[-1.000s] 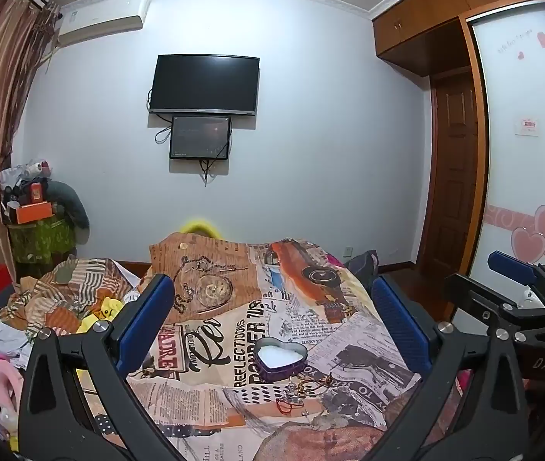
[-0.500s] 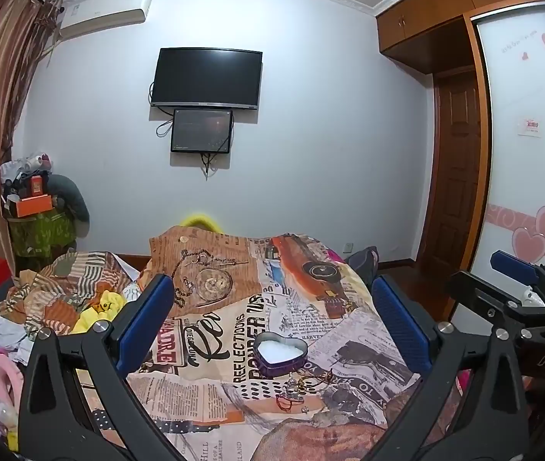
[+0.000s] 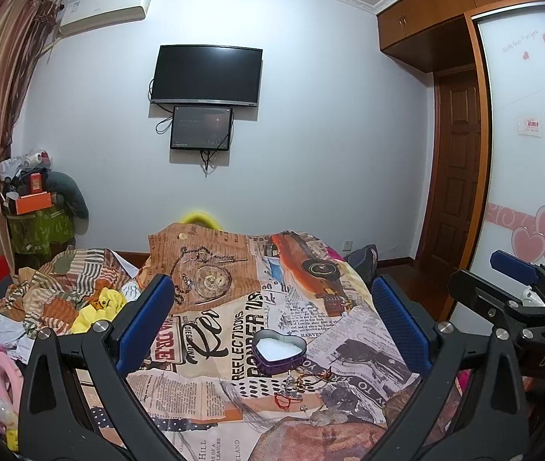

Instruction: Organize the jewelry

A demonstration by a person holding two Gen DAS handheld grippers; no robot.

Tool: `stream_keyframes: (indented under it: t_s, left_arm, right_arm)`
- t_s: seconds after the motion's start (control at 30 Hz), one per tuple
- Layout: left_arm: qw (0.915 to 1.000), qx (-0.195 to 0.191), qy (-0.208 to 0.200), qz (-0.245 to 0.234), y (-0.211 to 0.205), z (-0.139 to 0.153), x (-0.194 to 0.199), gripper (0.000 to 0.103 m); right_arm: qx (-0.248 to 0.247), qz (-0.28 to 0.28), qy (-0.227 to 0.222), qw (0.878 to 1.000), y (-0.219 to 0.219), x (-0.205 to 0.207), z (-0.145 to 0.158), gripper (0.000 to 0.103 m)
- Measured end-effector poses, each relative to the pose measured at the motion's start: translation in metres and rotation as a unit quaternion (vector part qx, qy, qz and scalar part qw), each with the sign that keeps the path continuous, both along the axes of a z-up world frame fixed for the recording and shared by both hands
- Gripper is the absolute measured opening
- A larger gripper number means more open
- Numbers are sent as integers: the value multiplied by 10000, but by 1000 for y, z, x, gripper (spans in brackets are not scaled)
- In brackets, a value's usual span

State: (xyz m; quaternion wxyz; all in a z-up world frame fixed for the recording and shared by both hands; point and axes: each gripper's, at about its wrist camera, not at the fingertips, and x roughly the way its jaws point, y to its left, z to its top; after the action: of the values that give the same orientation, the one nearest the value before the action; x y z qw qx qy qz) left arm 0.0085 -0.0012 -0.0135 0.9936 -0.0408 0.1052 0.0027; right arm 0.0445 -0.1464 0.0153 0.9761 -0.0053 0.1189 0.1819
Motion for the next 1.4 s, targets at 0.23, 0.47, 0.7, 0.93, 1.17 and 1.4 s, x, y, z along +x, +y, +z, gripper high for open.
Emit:
stream_keyframes:
  t_s: [0.23,0.47,0.7,0.93,1.17,1.4]
  left_arm:
    - [10000,-2,8,-3,0,0,1,103]
    - [10000,6,13,-7,-1,0,1,103]
    - [10000,-3,16,-6,-1,0,1,103]
    - [10000,0,28,-15,-3,-1,2,103]
    - [10000,1,46,-23,-6,-2,5,103]
    - [10000,-20,58,-28,-6,-3,5,103]
  right_arm:
    - [3,-1,9,10000,-1,0,1,103]
    - [10,2,19,10000,-1,0,1,103]
    - [9,0,19,10000,-1,1,2,103]
    - [13,4,24,10000,0,-1,0,103]
    - [17,-1,29,10000,0,-1,0,103]
    - [17,0,32,10000,0,-1,-1,103]
